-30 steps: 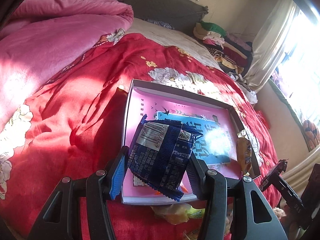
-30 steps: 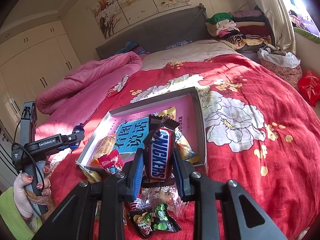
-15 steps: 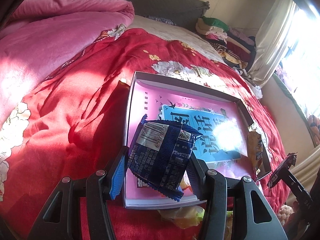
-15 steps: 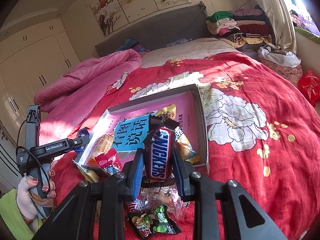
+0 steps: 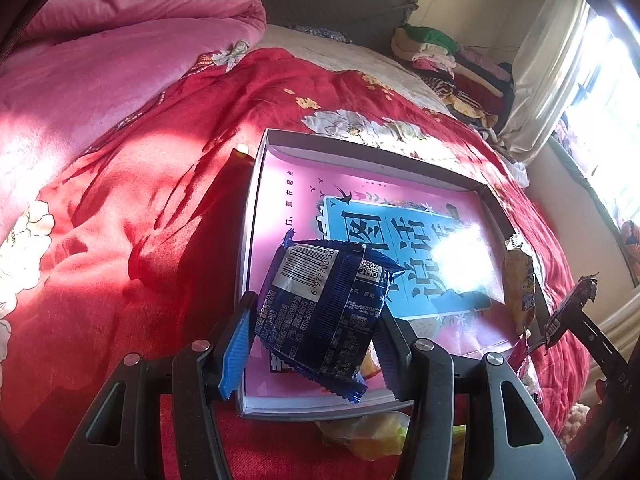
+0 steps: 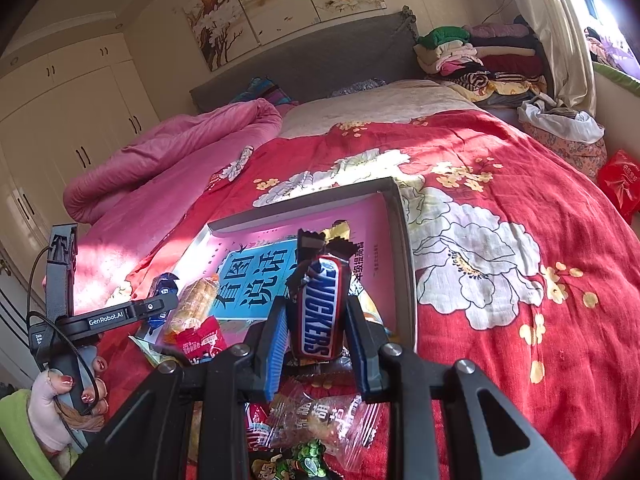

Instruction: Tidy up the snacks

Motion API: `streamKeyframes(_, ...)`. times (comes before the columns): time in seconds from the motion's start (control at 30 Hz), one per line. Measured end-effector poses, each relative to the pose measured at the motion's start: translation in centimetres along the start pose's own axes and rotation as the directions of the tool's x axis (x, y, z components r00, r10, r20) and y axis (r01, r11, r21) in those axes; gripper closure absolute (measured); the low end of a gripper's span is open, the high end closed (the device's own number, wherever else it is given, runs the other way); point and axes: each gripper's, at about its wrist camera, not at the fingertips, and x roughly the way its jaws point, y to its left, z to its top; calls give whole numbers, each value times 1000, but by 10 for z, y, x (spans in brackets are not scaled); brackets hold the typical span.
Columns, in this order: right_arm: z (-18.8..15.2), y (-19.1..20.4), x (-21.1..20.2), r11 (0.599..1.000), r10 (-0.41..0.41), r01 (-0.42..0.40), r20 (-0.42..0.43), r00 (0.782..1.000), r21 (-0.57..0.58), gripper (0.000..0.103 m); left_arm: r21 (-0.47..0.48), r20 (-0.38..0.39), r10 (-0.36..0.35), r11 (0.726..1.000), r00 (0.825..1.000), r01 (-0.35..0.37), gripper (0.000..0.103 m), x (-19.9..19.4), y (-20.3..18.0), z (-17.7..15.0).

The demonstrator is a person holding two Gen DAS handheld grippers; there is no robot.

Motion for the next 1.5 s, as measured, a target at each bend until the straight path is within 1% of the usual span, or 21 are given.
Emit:
streamKeyframes(0.17,0,0,2,1000,5,-4,-6,1000,2,74,8,1,-5,1000,1000,5,47,1,-3,-1)
streamKeyframes(0.23,-1,0,2,1000,4,-4,-4,1000,2,74,10,-7,-24,1000,1000,24,47,2,-5,-2)
streamKeyframes(0.3,0,-1,3,1000,5,-5,-3,1000,3,74,-7,-31,-46,999,998,46,47,6,-4,-4)
streamKeyframes(0.4,0,-1,4,1000,7,-7,-4,1000,5,74,-6,-27,-31,1000,999,31,47,8,-5,-5)
streamKeyframes(0.57,-1,-1,4,1000,7,-7,-4,1000,6,74,-6,-29,-33,999,999,33,47,10,-5,-4)
streamKeyframes(0.7,-2,-1,5,1000,9,-9,-9,1000,2,74,-11,-48,-72,997,996,71,47,14,-7,-5)
streamKeyframes(0.8,-2,0,7,1000,8,-8,-15,1000,-7,74,11,-48,-68,998,997,68,47,16,-13,-6)
streamKeyframes(0.97,-1,0,10,1000,4,-4,-16,1000,-12,74,19,-51,-81,996,995,82,47,19,-17,-5)
streamKeyframes(1.17,5,5,15,999,-4,4,2,1000,-45,74,33,-50,-83,996,995,85,47,19,-20,-6)
streamKeyframes(1.3,3,9,23,997,-20,18,-19,1000,-79,74,33,-48,-81,996,996,82,47,18,-21,-7)
streamKeyframes(1.5,-1,13,28,995,-15,11,-44,999,-102,74,33,-38,-68,997,997,69,47,17,-15,-5)
